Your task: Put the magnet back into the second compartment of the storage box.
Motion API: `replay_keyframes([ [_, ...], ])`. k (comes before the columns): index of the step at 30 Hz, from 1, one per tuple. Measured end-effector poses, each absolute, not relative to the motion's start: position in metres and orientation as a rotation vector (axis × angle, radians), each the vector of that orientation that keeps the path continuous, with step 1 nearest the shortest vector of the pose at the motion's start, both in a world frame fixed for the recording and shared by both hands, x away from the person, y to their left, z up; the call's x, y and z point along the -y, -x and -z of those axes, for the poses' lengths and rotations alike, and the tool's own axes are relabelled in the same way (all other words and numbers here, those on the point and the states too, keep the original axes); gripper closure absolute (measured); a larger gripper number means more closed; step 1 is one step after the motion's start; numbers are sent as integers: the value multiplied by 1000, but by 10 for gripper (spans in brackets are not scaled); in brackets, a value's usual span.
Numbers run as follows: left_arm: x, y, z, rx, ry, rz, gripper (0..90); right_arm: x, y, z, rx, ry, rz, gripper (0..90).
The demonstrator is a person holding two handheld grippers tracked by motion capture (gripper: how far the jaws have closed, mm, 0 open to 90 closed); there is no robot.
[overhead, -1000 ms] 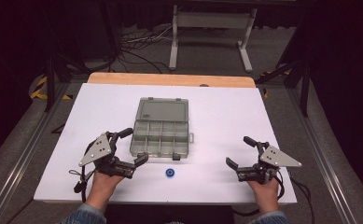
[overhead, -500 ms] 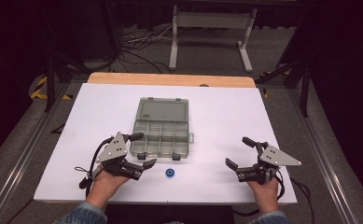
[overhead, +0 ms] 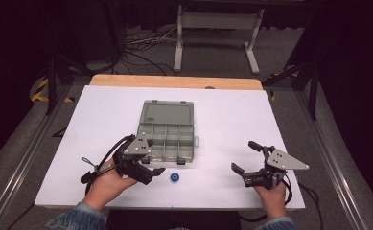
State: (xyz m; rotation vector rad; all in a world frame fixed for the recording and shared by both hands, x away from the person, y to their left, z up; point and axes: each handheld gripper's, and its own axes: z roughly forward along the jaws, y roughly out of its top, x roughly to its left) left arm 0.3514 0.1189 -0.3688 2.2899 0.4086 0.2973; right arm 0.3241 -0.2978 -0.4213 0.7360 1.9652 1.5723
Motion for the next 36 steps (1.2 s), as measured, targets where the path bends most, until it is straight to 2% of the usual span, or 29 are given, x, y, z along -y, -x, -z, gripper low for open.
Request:
replay_keyframes([
  [6, -108, -353, 364, -400, -2398, -271, 102, 298, -324, 422, -1968, -736, -1578, 15],
  [18, -92, -352, 363, -332, -2576, -304, 103, 298, -325, 422, -1972, -742, -1579, 15],
  [36, -81, -357, 376, -322, -2583, -174, 153, 298, -324, 422, -1970, -740, -1572, 15],
])
